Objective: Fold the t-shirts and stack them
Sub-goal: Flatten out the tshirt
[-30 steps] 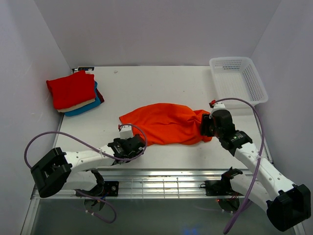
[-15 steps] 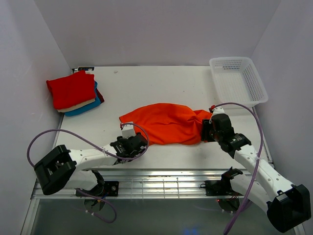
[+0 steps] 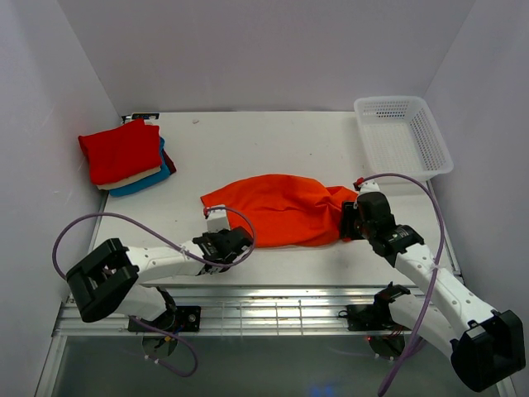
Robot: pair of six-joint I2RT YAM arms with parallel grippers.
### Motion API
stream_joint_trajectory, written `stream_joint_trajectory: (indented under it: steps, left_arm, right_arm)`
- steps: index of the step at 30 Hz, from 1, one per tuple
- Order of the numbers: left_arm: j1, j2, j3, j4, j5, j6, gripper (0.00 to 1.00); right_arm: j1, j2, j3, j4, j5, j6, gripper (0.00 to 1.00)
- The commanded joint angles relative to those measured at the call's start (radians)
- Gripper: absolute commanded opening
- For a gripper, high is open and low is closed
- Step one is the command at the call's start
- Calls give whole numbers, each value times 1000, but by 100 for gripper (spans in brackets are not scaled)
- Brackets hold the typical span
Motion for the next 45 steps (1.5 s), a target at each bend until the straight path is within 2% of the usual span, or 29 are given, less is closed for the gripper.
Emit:
stream_joint_trajectory:
  steps: [1, 5, 8, 12, 21, 29, 32, 33, 34, 35, 38, 41, 42, 45]
  left_arm:
    - [-3, -8, 56, -116, -44, -34, 0]
    - [-1, -94, 155, -330, -203, -89, 0]
    - [0, -183, 210, -380, -259, -72, 0]
    - [8, -240, 228, -377, -264, -31, 0]
    - [9, -229, 210, -378, -244, -43, 0]
    - [9, -234, 202, -378, -254, -38, 0]
    - [11, -232, 198, -379, -257, -37, 0]
    - [11, -234, 195, -378, -257, -37, 0]
    - [12, -234, 193, -380, -257, -37, 0]
    - [12, -237, 193, -380, -259, -37, 0]
    - [14, -246, 189, -382, -265, -32, 0]
    - [15, -266, 218, -397, -280, -6, 0]
    - [15, -275, 236, -406, -294, 3, 0]
    - [15, -327, 349, -449, -326, 63, 0]
  right_arm:
    - [4, 25, 7, -10, 29, 22, 52]
    - [6, 67, 6, -14, 29, 32, 53]
    - [6, 96, -6, -13, 27, 48, 54]
    - [6, 133, -35, 16, -8, 65, 54]
    - [17, 217, -54, 33, -66, 95, 54]
    - [32, 277, -77, 131, -79, 98, 51]
    - [34, 323, -74, 156, -88, 93, 43]
    - [35, 346, -74, 170, -88, 92, 35]
    - [35, 357, -75, 179, -88, 90, 31]
    - [35, 368, -77, 185, -86, 88, 21]
    - [40, 389, -82, 205, -71, 90, 8]
    - [60, 346, -49, 149, -18, 98, 8]
    - [75, 293, -27, 83, 2, 99, 8]
    - [89, 169, 110, -28, 67, 85, 8]
